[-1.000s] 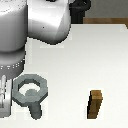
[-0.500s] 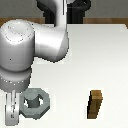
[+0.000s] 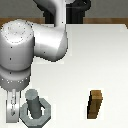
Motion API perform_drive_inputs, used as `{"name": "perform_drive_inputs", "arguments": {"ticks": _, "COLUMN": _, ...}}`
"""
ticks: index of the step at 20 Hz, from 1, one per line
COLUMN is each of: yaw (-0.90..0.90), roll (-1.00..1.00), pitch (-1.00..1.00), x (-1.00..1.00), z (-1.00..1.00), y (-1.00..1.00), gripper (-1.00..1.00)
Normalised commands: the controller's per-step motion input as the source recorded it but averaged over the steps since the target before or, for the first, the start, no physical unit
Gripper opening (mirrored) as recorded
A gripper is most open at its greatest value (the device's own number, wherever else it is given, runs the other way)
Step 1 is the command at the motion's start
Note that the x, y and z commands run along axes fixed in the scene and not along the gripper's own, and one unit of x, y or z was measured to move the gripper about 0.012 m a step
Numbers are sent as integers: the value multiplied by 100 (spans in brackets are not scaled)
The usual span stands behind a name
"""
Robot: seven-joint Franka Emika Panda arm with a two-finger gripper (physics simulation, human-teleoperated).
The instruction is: Put the loop with the handle onto the peg.
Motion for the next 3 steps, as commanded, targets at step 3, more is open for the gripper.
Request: {"name": "perform_drive_inputs", "arguments": {"ticks": 3, "yaw": 0, "roll": 0, "pitch": 0, "x": 0, "z": 0, "y": 0, "gripper": 100}}
